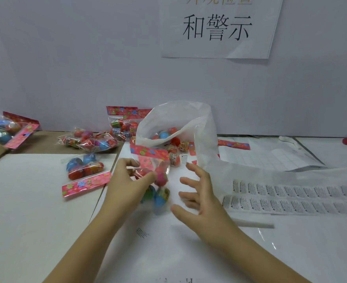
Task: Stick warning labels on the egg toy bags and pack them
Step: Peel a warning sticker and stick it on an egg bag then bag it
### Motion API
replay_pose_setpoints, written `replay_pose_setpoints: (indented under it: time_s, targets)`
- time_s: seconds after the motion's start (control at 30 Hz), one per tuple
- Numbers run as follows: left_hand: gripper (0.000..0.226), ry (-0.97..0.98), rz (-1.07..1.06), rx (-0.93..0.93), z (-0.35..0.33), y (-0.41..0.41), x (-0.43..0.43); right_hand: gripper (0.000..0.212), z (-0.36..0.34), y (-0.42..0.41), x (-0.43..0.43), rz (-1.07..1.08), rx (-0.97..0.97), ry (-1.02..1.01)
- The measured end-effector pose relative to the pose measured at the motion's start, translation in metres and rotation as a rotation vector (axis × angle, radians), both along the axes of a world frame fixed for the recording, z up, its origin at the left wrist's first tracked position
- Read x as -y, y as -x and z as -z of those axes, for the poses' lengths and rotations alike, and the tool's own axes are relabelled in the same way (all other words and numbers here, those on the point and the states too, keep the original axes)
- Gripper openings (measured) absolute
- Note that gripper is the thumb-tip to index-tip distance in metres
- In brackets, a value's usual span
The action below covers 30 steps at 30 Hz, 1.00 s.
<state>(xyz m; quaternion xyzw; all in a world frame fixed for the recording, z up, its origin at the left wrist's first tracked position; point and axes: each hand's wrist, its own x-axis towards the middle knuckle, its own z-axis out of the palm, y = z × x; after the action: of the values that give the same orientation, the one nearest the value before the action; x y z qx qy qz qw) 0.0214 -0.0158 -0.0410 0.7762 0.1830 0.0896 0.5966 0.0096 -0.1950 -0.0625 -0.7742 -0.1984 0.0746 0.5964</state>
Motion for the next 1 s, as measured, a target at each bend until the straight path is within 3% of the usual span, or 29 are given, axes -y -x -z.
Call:
replay_pose_setpoints:
  time_s: [0.13, 0.23, 0.3, 0.43, 0.57, 0.7, 0.8, 0.9, 1.0]
  targets:
    - [0.046, 0.384, -0.012, 0.224, -0.021, 0.010, 0.010, 0.076, -0.003, 0.001, 0.000, 0.025, 0.100, -0.196]
    - [0.053, 0.608, 0.031, 0.203, -0.033, 0.020, 0.019, 0.072, -0.009, 0.003, -0.001, 0.055, 0.175, -0.342]
    - [0.047, 0.693, 0.121, 0.172, -0.034, 0.025, 0.025, 0.071, -0.016, 0.006, 0.000, 0.079, 0.242, -0.421]
    - [0.053, 0.764, 0.292, 0.102, -0.029, 0.031, 0.034, 0.081, -0.029, 0.007, 0.005, 0.107, 0.340, -0.459]
    - [0.069, 0.791, 0.332, 0.164, -0.029, 0.032, 0.037, 0.079, -0.037, 0.004, 0.011, 0.114, 0.317, -0.441]
    - [0.055, 0.735, 0.246, 0.225, -0.031, 0.033, 0.041, 0.078, -0.040, 0.007, 0.013, 0.161, 0.430, -0.352]
    - [0.068, 0.793, 0.131, 0.251, -0.031, 0.033, 0.041, 0.055, -0.043, 0.015, 0.013, 0.216, 0.521, -0.332]
    - [0.065, 0.829, 0.104, 0.304, -0.031, 0.034, 0.040, 0.024, -0.049, 0.020, 0.010, 0.187, 0.277, -0.415]
    - [0.054, 0.801, 0.091, 0.319, -0.027, 0.034, 0.042, 0.020, -0.052, 0.019, 0.008, 0.064, -0.019, -0.427]
